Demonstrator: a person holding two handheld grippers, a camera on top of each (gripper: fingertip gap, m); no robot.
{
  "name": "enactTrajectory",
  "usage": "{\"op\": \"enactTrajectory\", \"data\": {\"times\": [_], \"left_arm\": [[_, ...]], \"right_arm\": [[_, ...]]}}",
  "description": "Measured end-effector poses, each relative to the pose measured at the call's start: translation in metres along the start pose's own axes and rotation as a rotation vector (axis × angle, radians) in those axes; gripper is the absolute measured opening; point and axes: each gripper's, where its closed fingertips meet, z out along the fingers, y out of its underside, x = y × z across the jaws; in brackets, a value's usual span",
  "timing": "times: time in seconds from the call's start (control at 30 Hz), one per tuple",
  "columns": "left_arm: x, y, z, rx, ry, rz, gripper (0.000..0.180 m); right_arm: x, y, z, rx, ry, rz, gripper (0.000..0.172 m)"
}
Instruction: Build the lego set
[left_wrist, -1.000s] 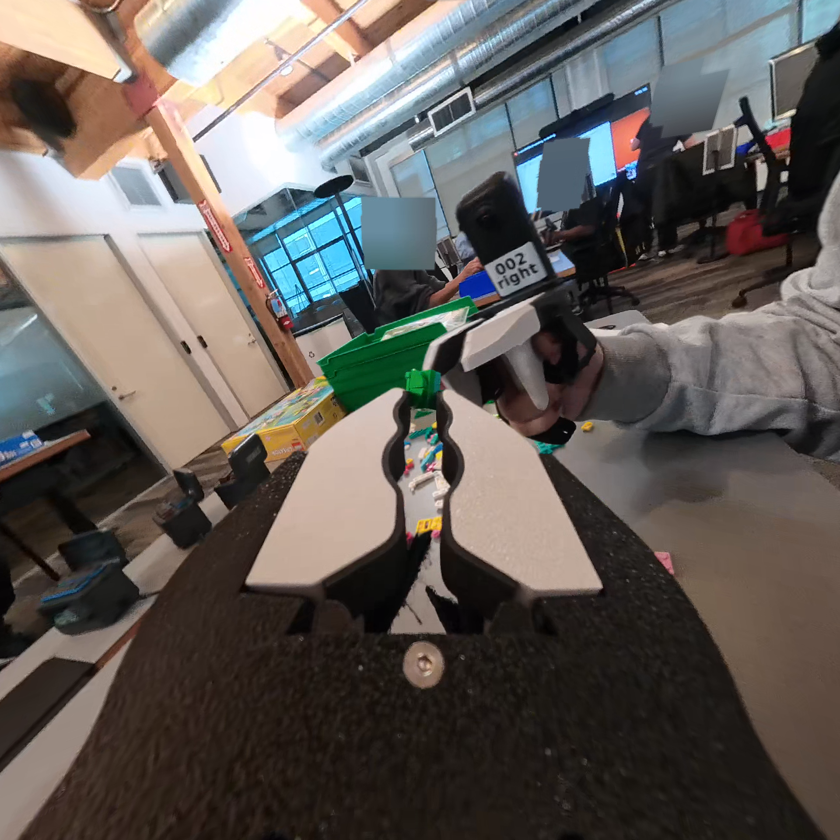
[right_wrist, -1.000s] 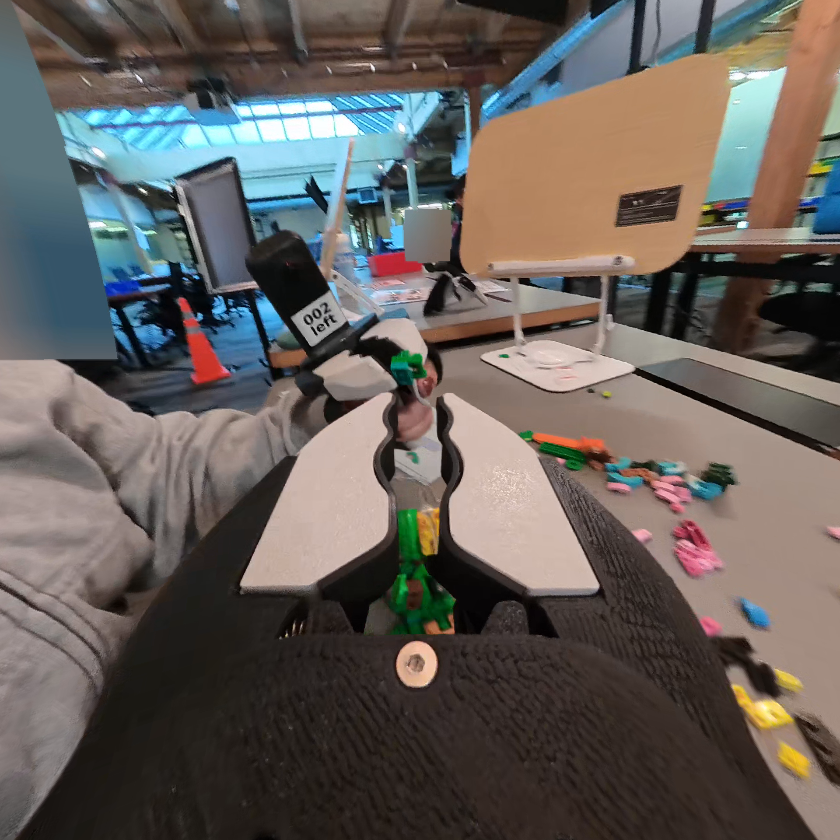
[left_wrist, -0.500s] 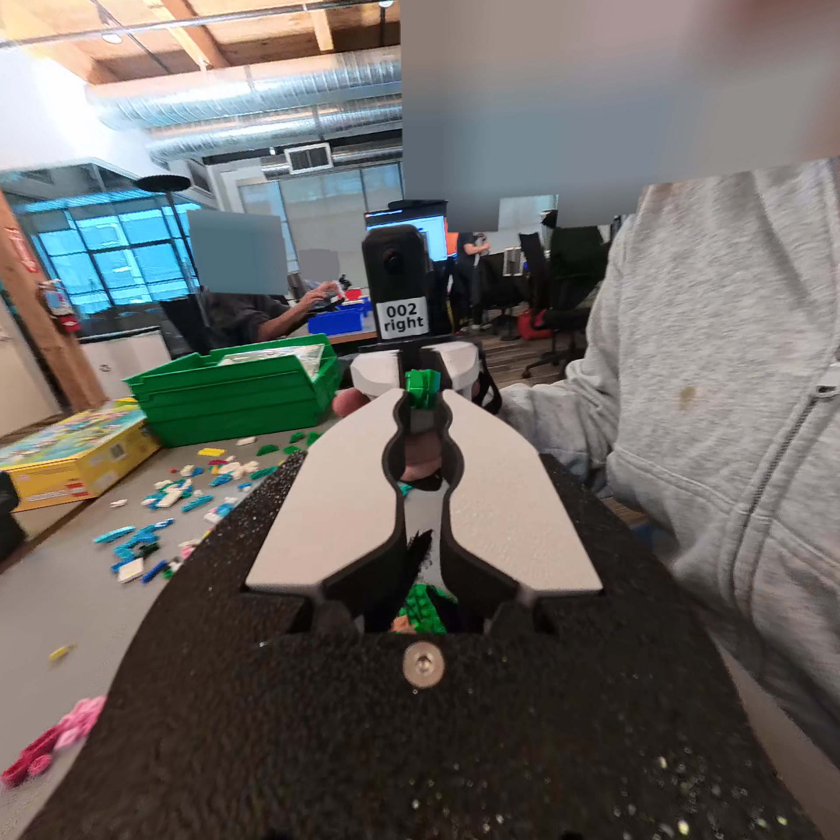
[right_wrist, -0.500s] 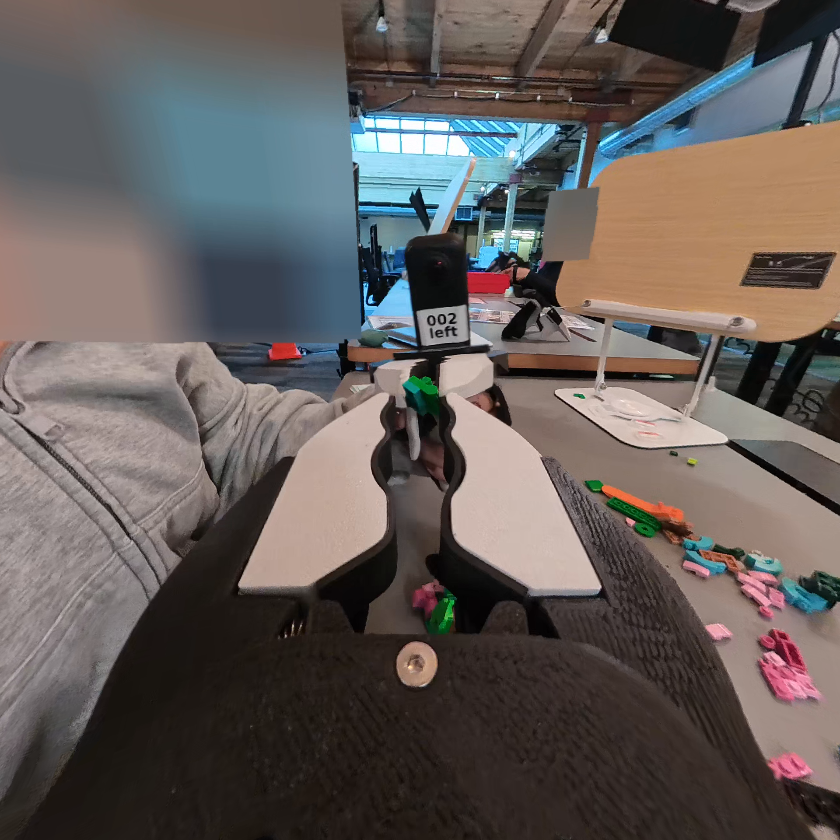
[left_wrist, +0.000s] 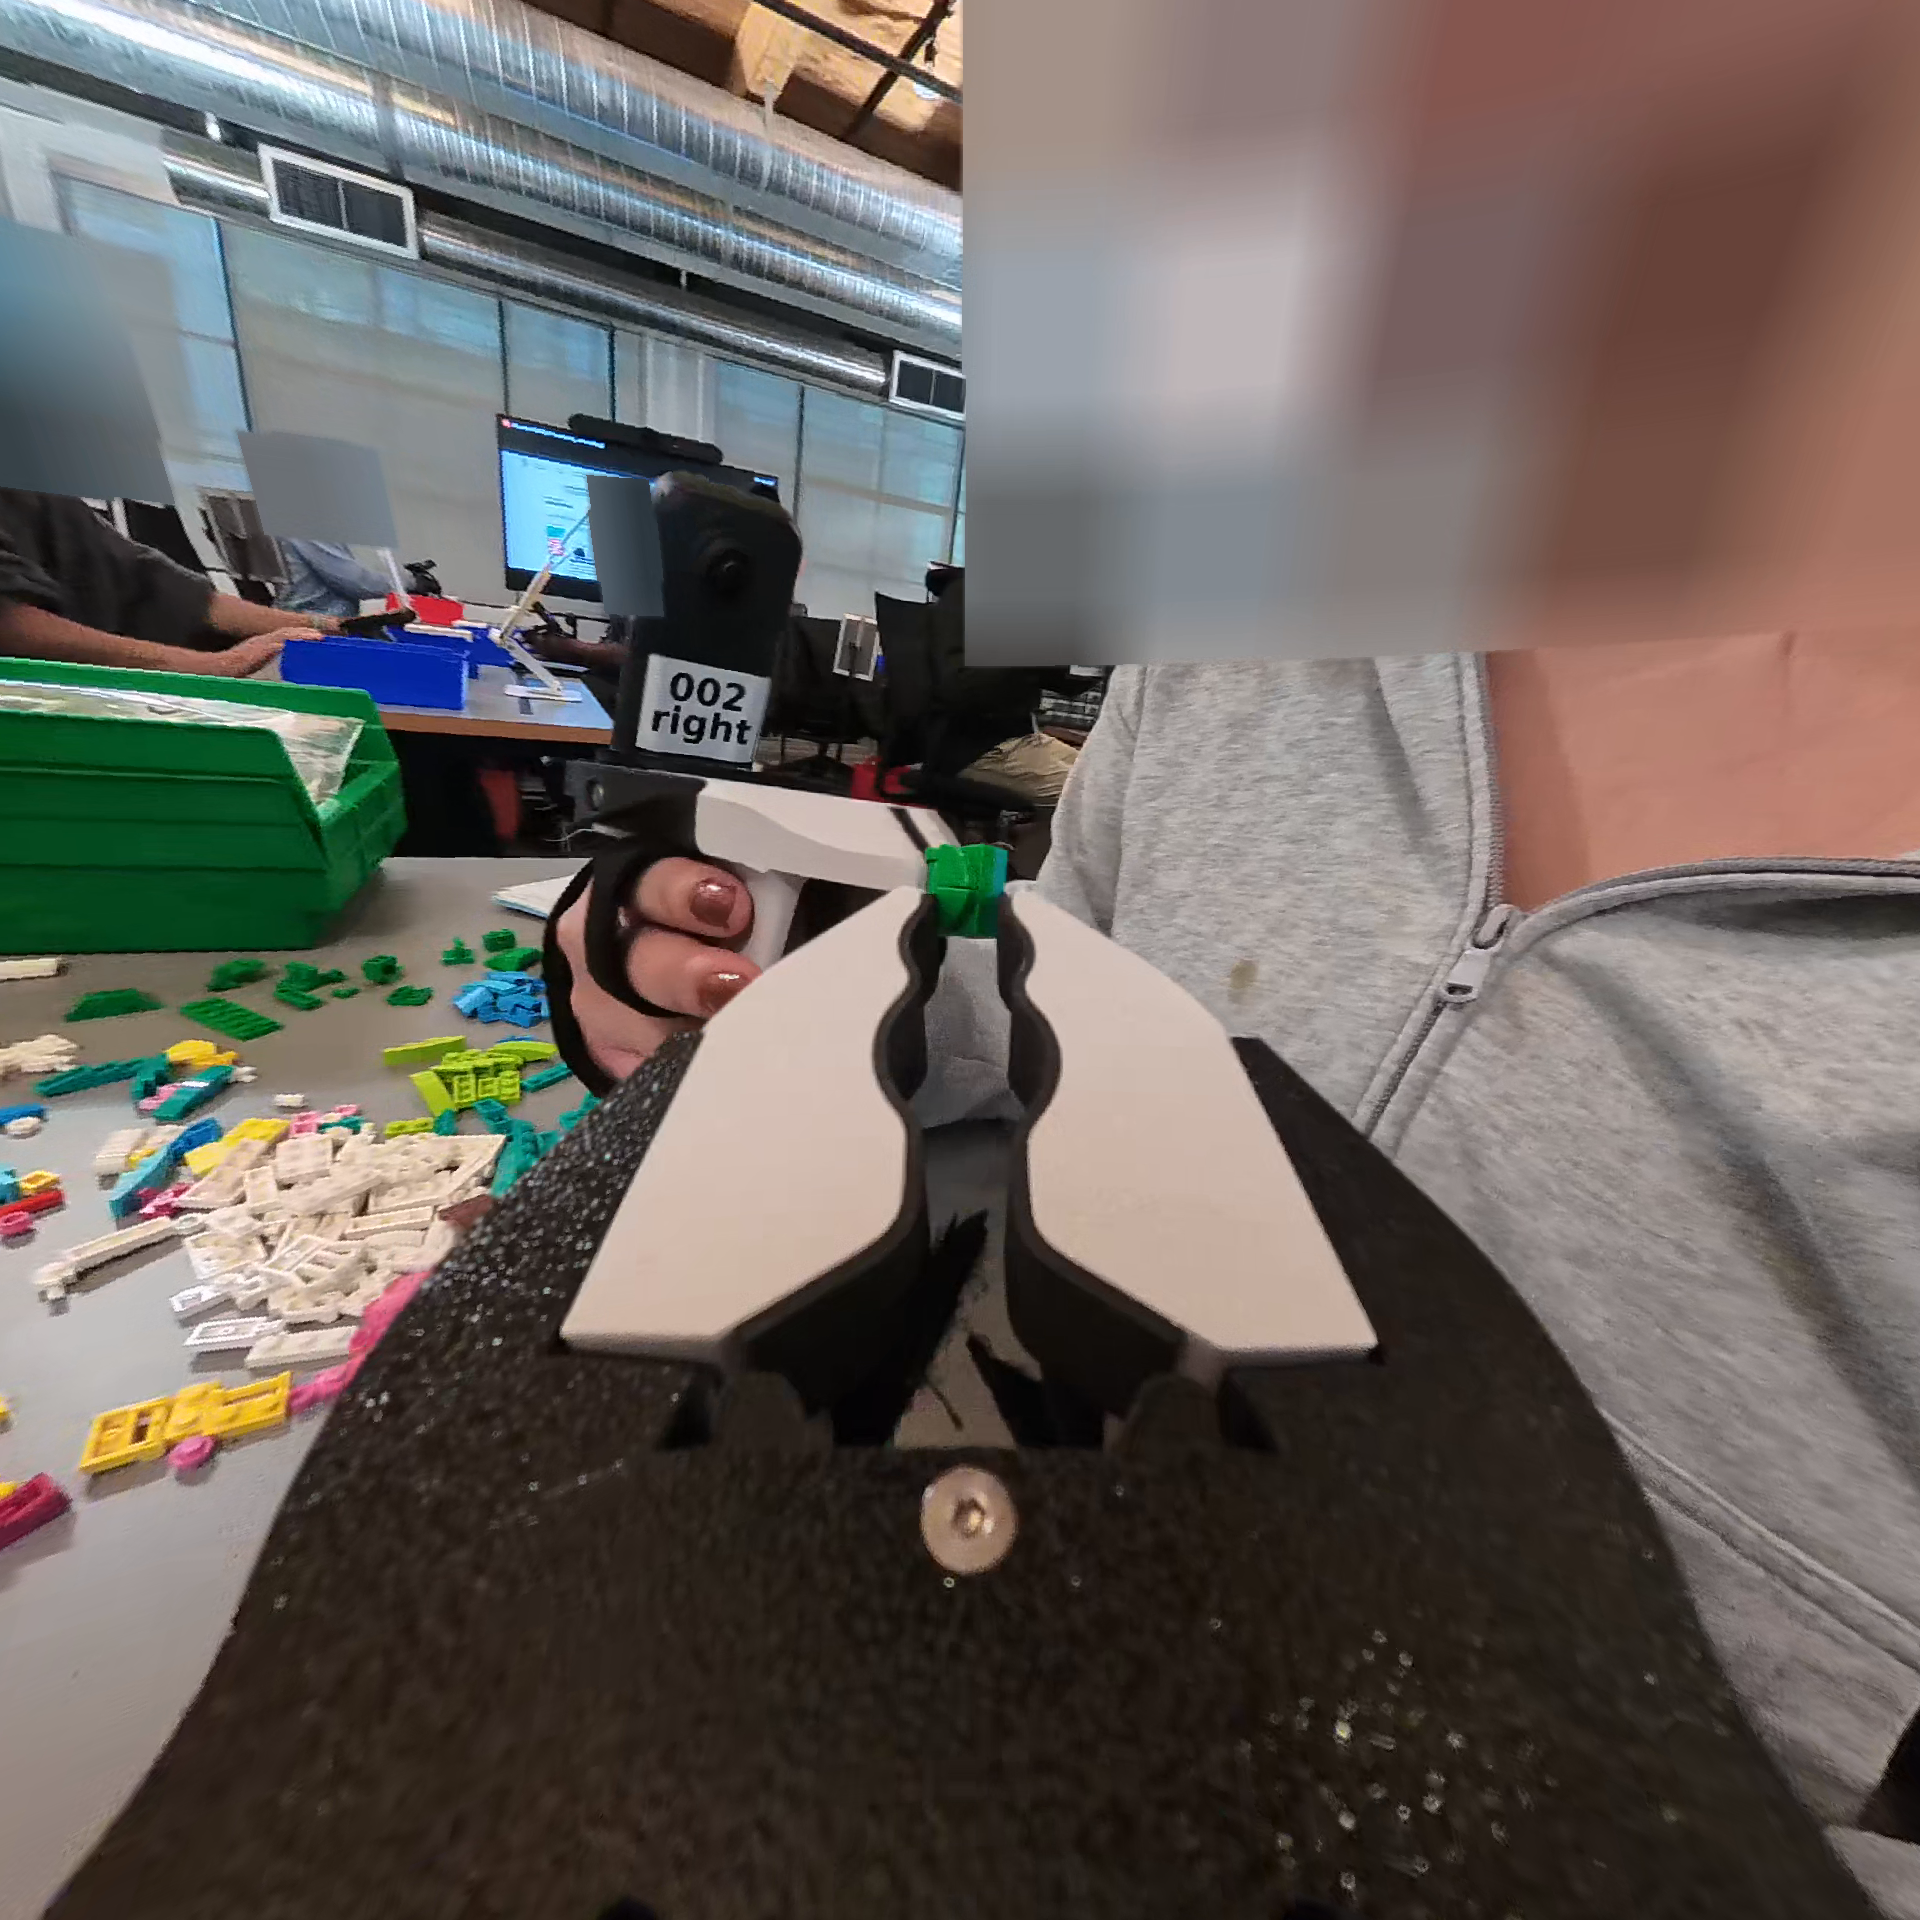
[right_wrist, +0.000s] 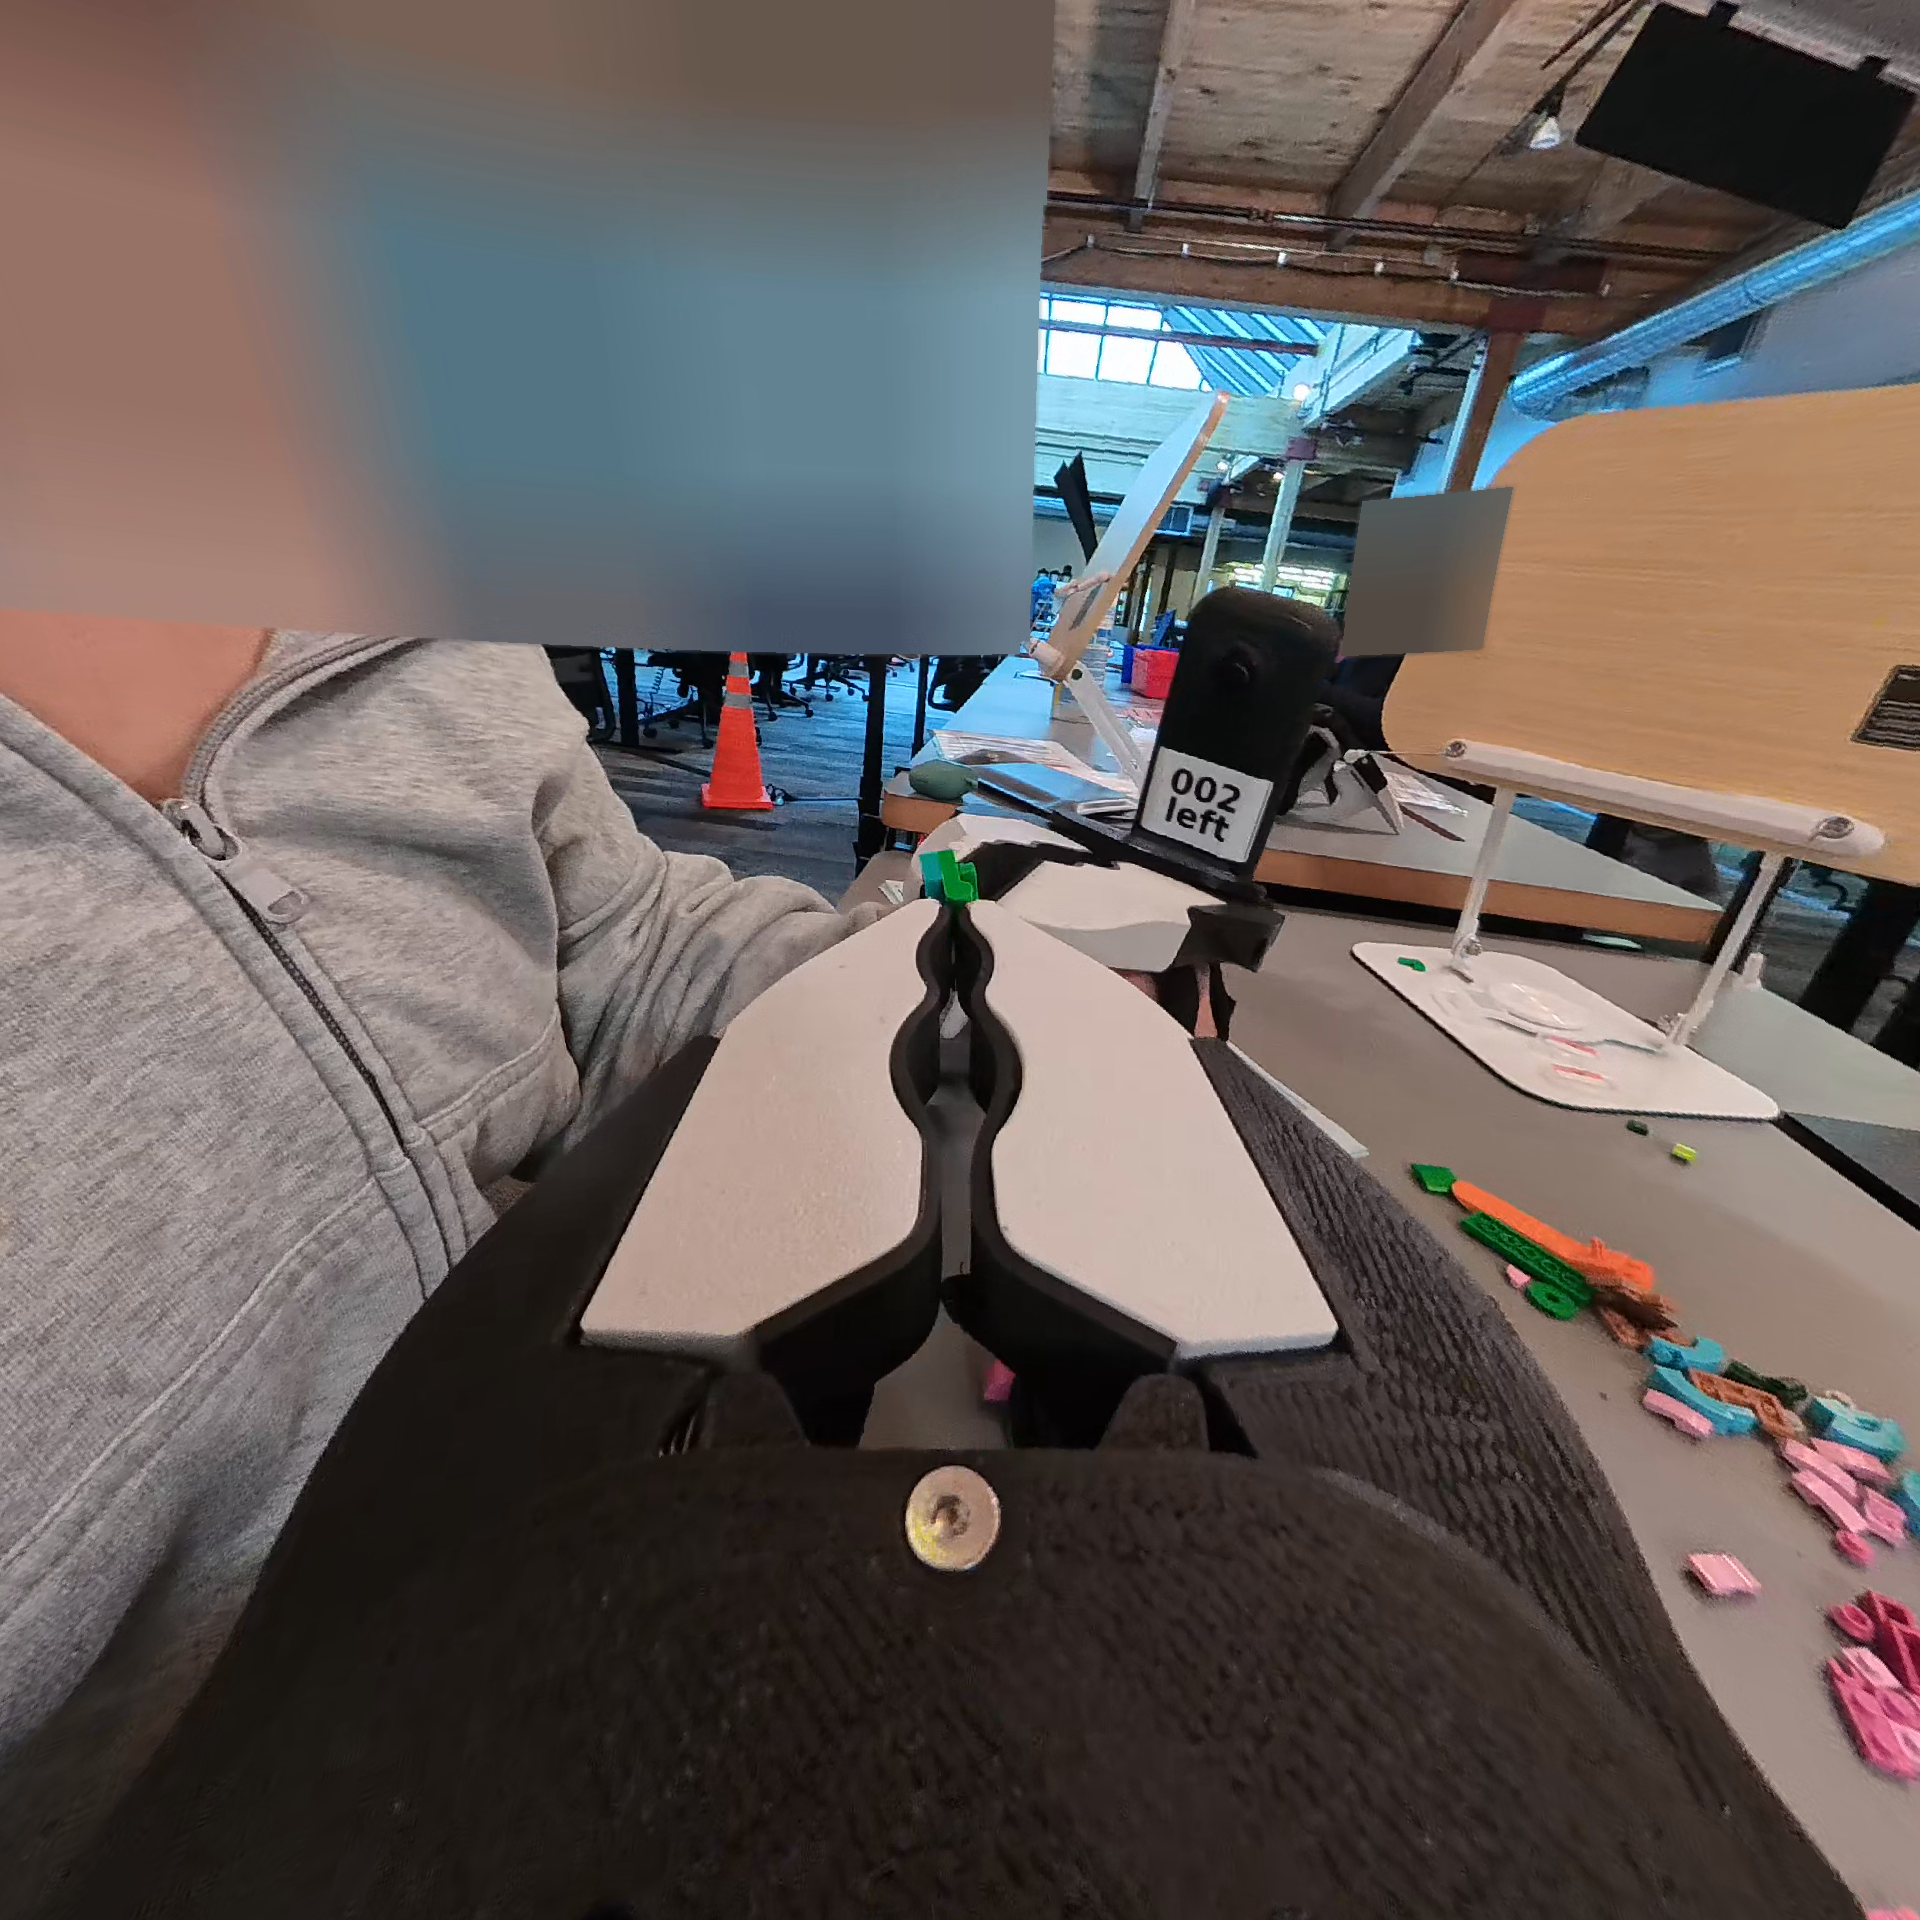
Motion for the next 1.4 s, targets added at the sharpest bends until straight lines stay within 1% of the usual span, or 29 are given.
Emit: {"op": "enactTrajectory", "data": {"times": [0.2, 0.37, 0.47, 0.67, 0.8, 1.0, 1.2, 1.4], "left_arm": [[0.003, 0.000, 0.001, 0.016, 0.038, -0.024, 0.010], [0.001, -0.002, 0.002, 0.038, 0.045, -0.058, 0.010], [-0.001, -0.002, 0.001, 0.058, 0.056, -0.097, 0.010], [-0.001, -0.002, 0.002, 0.074, 0.072, -0.099, 0.010], [-0.001, -0.002, 0.002, 0.073, 0.064, -0.091, 0.010], [-0.003, -0.002, 0.002, 0.079, 0.059, -0.095, 0.010], [-0.014, -0.002, 0.001, 0.099, -0.002, -0.081, 0.010], [-0.028, -0.005, -0.002, 0.097, -0.126, -0.013, 0.010]], "right_arm": [[-0.003, -0.001, 0.001, 0.011, -0.015, -0.003, 0.000], [0.000, 0.000, 0.002, 0.007, -0.004, 0.036, 0.009], [0.001, -0.003, 0.001, 0.026, -0.005, 0.051, 0.008], [0.000, -0.002, 0.001, 0.022, -0.005, 0.046, 0.007], [0.001, -0.002, 0.001, 0.019, 0.000, 0.046, 0.002], [0.004, -0.002, 0.000, 0.021, 0.015, 0.042, 0.001], [0.013, -0.001, -0.004, 0.019, 0.063, 0.036, 0.000], [0.024, -0.002, -0.010, 0.020, 0.140, 0.009, 0.000]]}}
